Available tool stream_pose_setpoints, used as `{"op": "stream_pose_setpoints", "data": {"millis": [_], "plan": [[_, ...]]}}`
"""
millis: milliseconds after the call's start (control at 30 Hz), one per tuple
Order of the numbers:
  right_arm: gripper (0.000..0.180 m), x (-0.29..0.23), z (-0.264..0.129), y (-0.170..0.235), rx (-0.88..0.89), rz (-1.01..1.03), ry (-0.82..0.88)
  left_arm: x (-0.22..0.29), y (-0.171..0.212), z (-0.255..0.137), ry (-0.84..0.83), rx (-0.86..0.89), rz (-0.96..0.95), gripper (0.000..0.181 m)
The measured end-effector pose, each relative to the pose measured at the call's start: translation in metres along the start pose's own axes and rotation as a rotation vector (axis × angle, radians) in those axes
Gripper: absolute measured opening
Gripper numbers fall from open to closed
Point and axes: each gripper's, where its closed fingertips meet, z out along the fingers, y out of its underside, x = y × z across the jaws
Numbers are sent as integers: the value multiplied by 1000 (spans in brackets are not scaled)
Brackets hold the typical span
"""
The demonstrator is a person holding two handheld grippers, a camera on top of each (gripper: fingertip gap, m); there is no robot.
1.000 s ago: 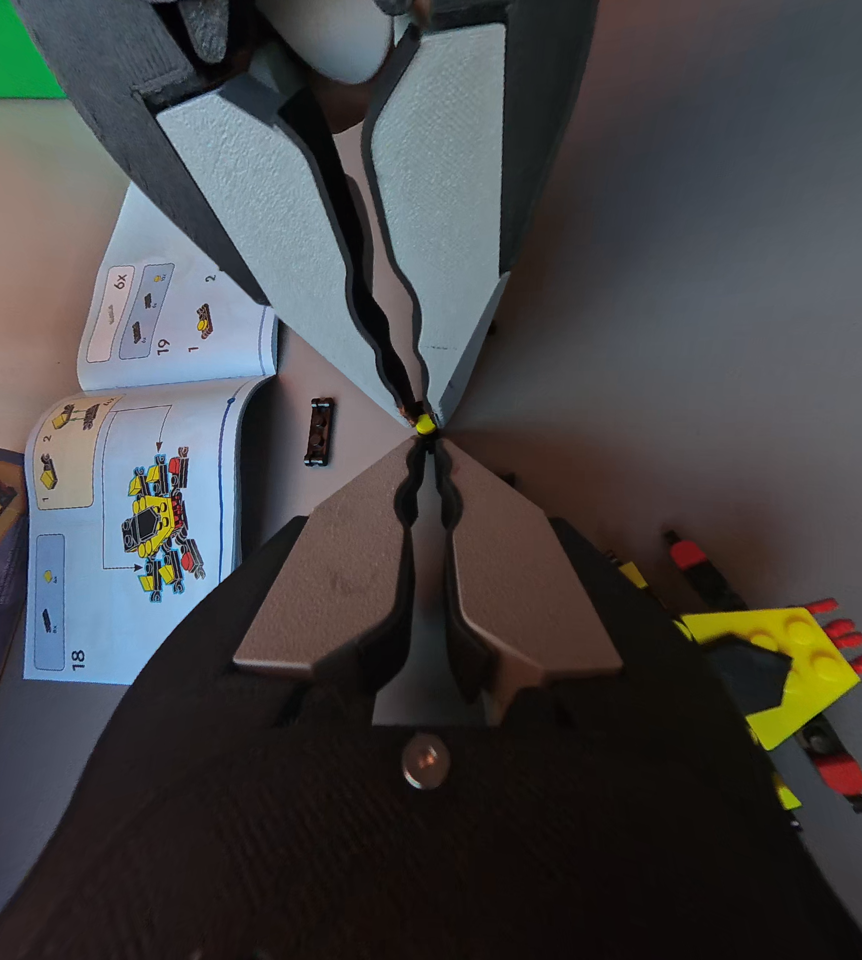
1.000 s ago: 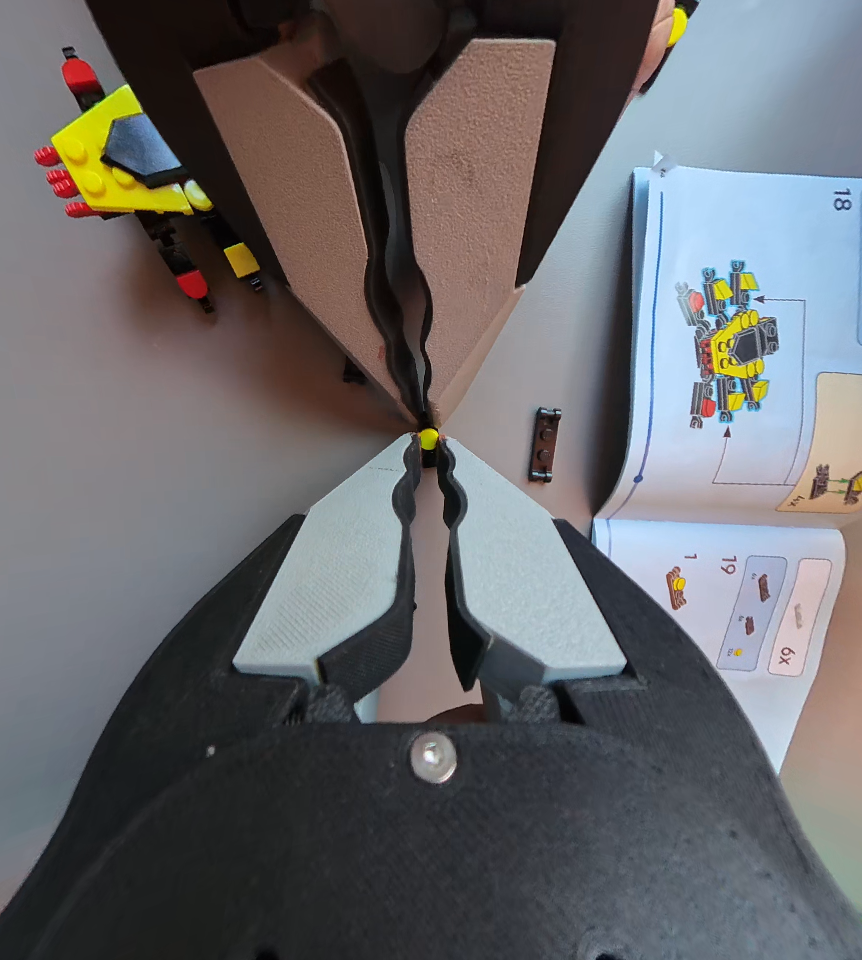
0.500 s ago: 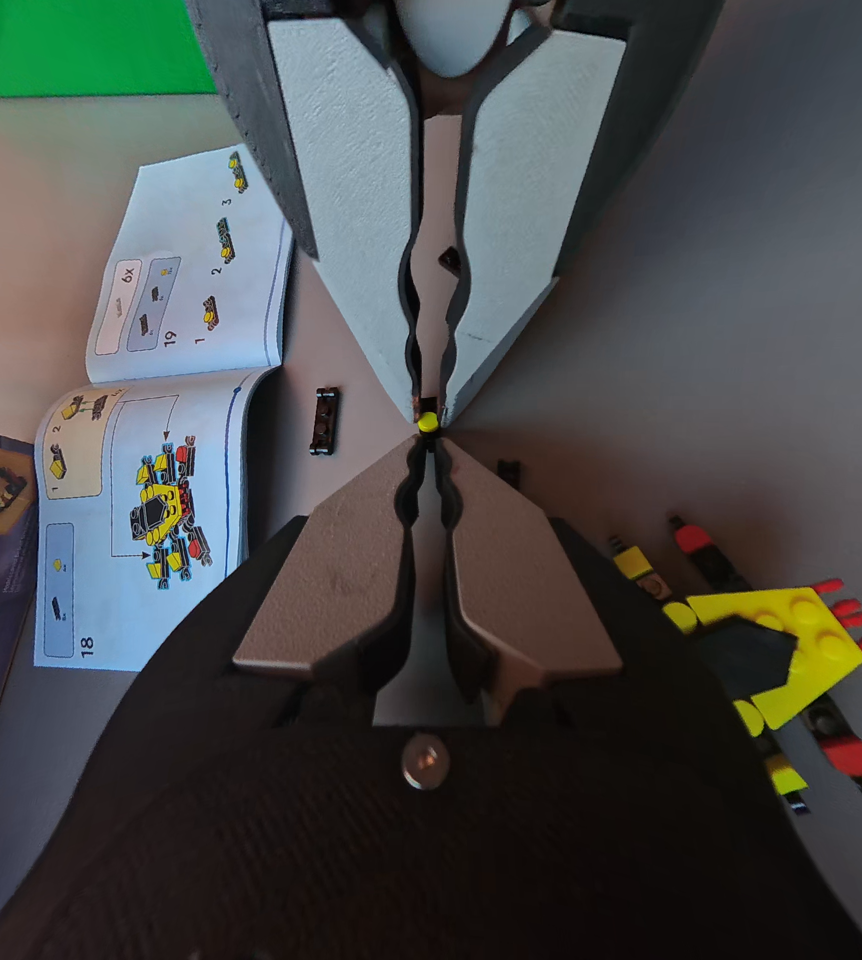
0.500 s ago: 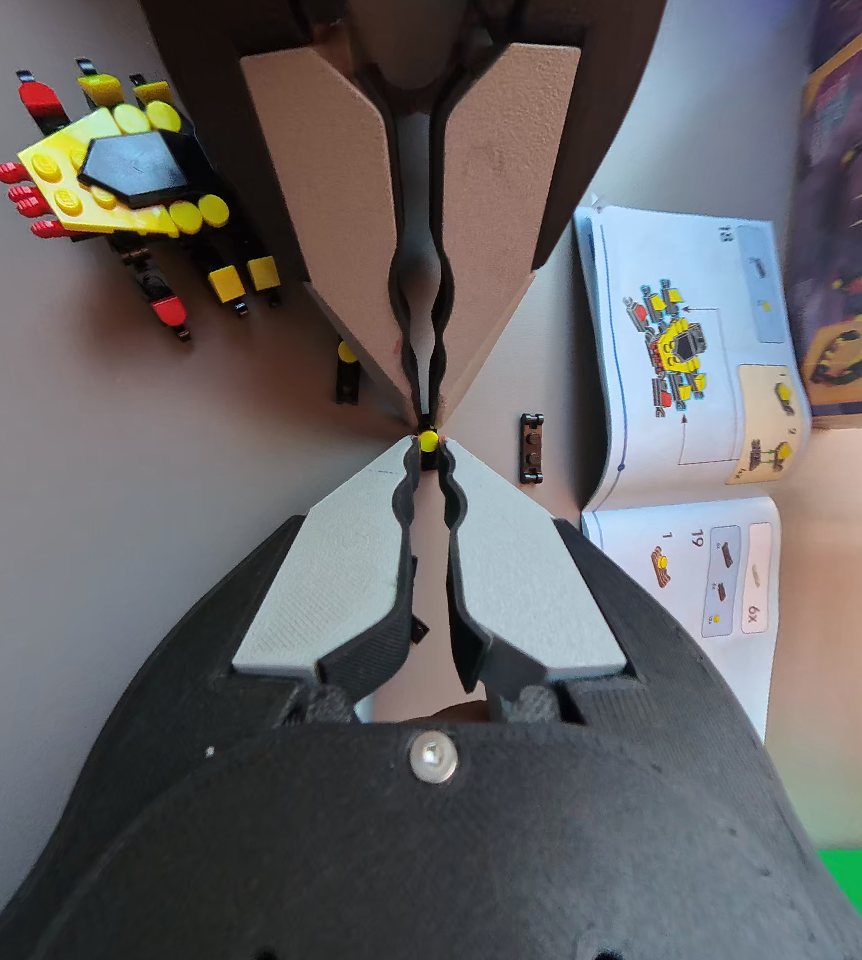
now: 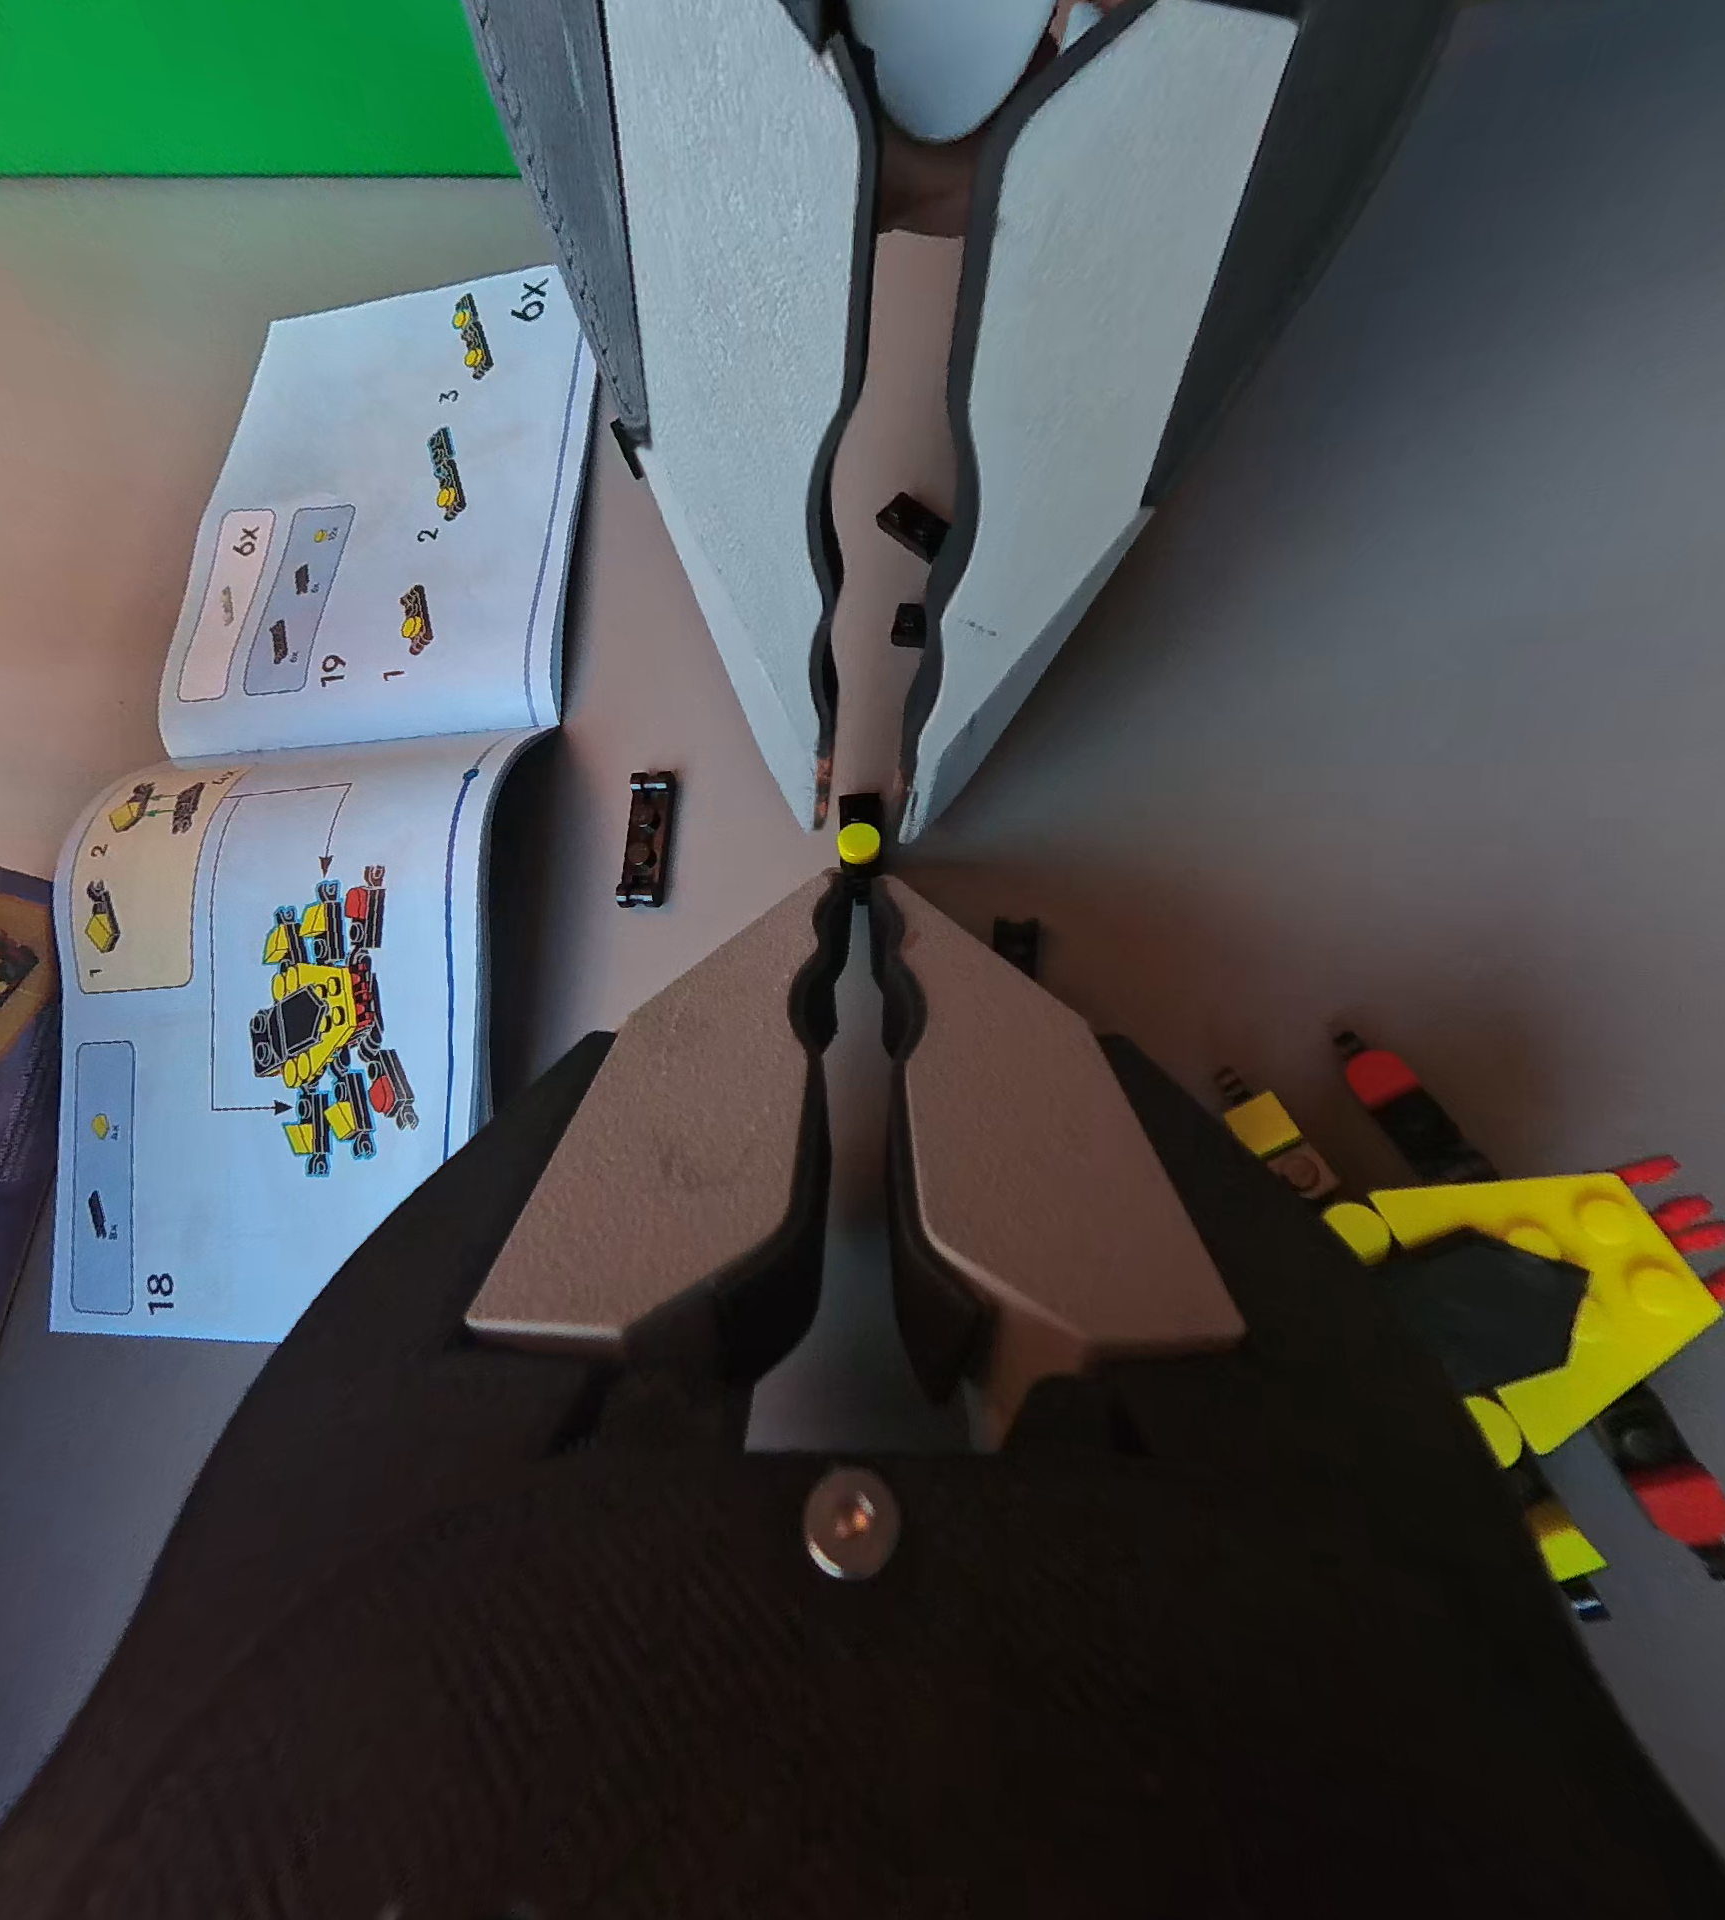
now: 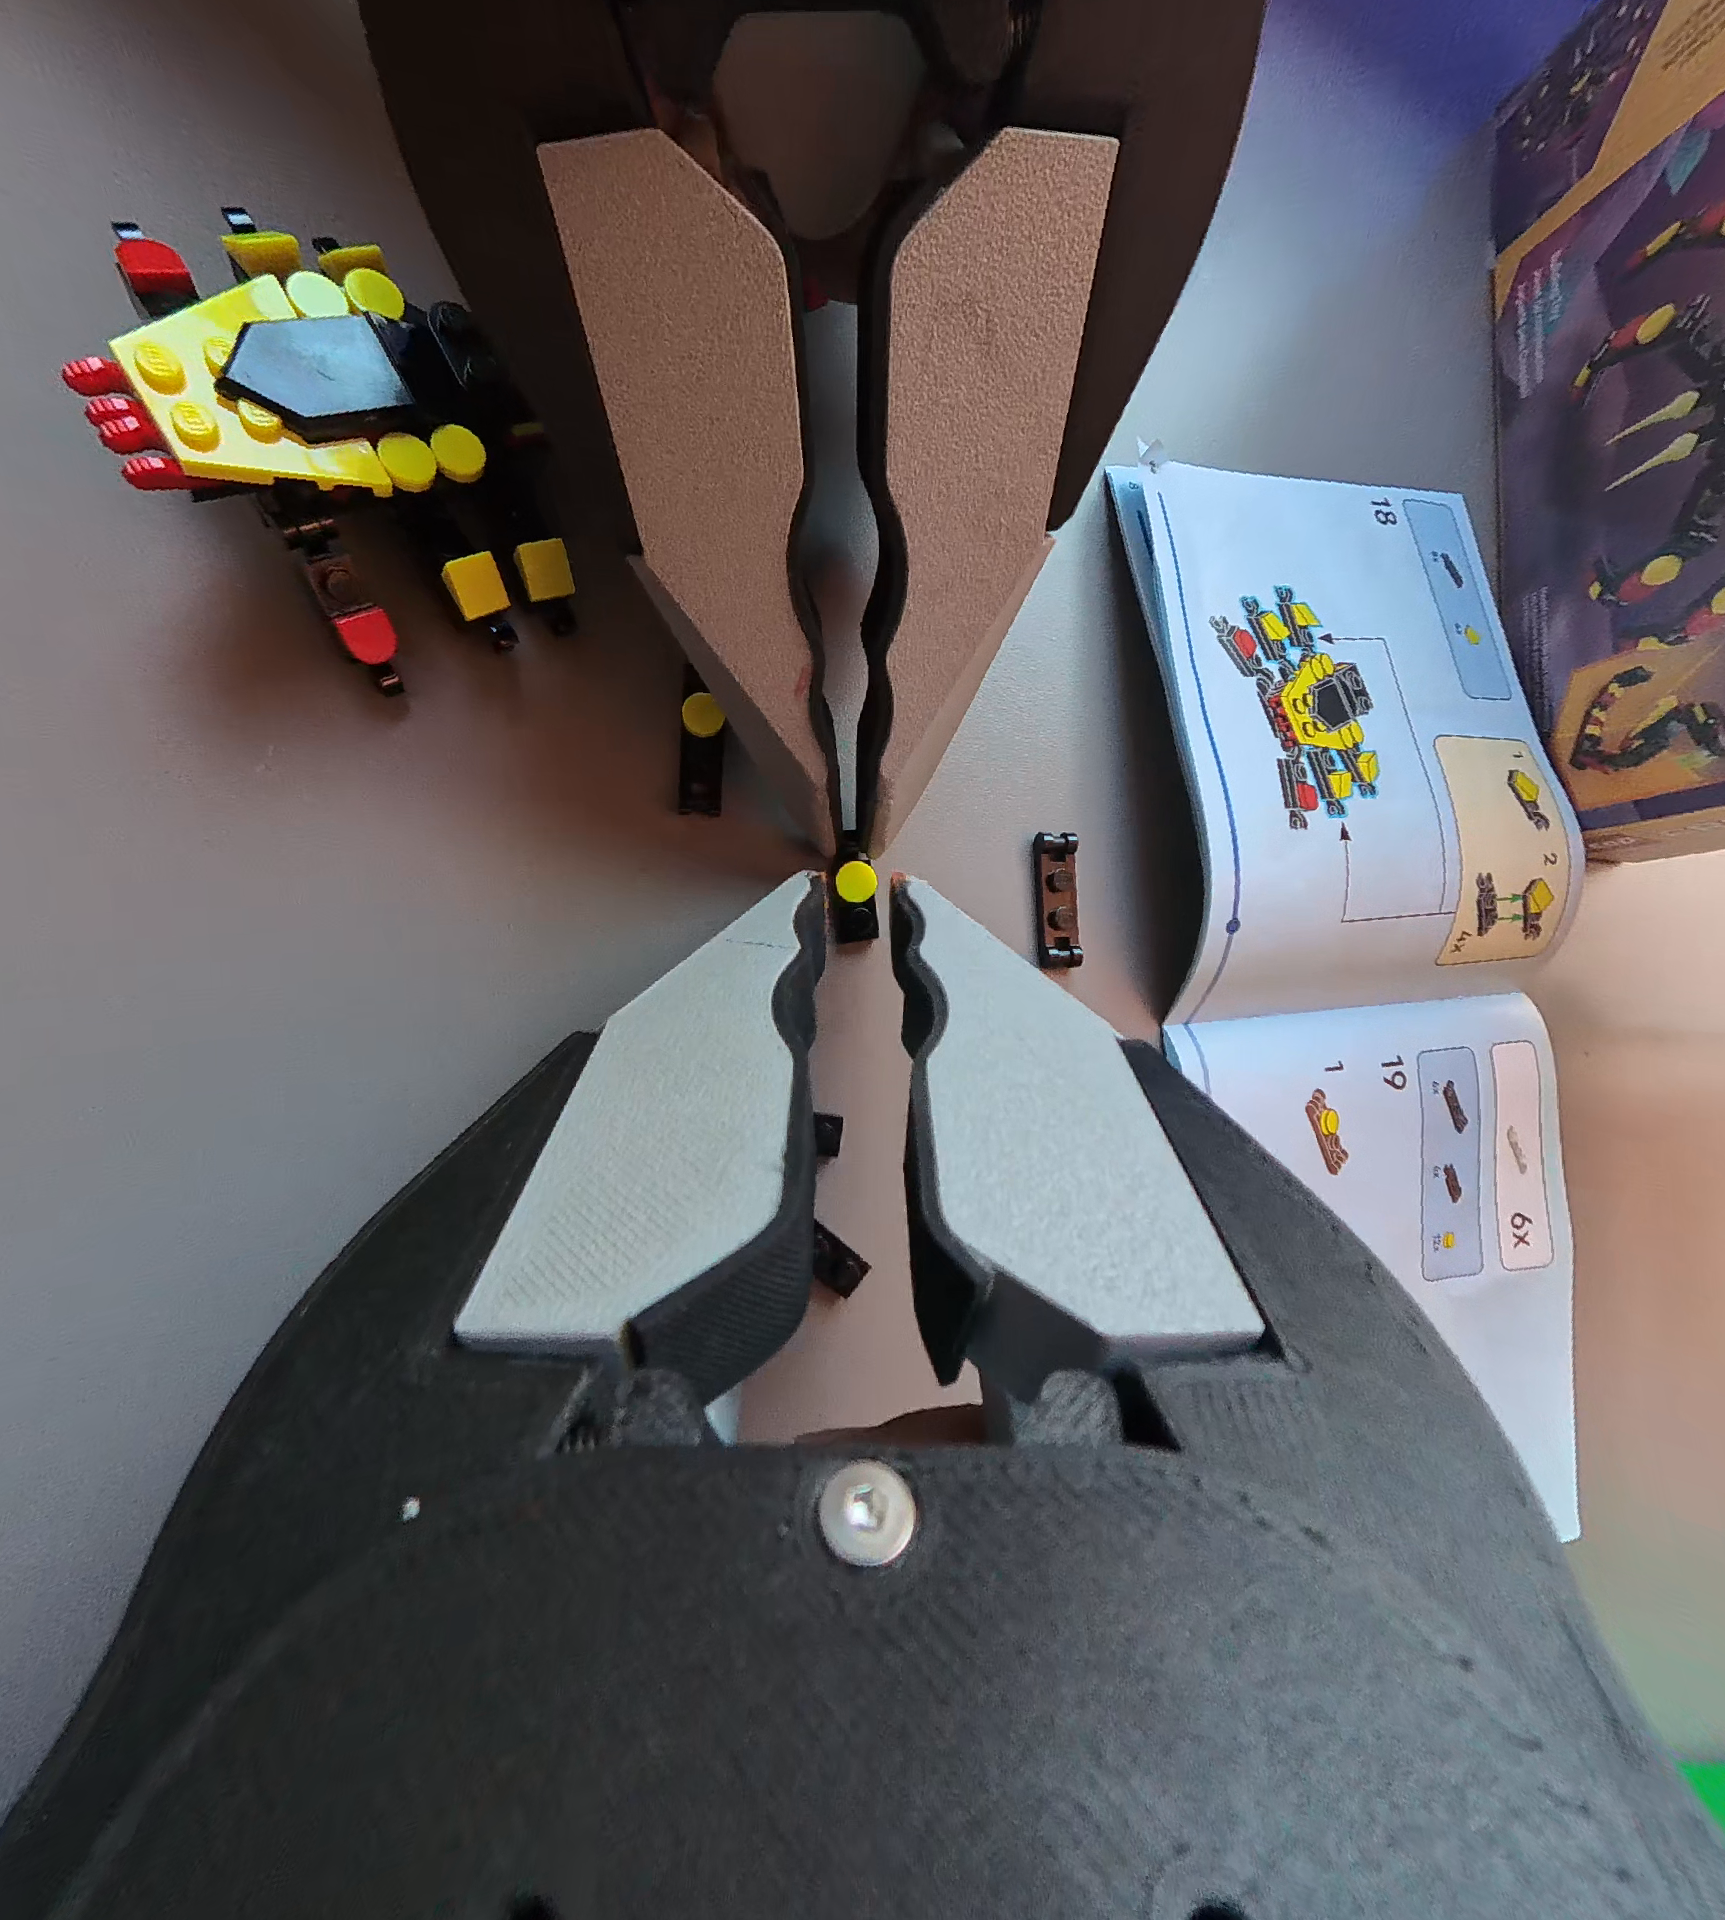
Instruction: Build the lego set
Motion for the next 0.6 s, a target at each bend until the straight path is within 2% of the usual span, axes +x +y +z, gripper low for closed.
{"op": "stream_pose_setpoints", "data": {"millis": [200,600], "plan": [[3,0,-5,-4,63,18,-17,0,0,0,6,0,-7,1],[0,-2,3,-2,52,-7,-22,0,0,0,11,0,-12,1]]}}
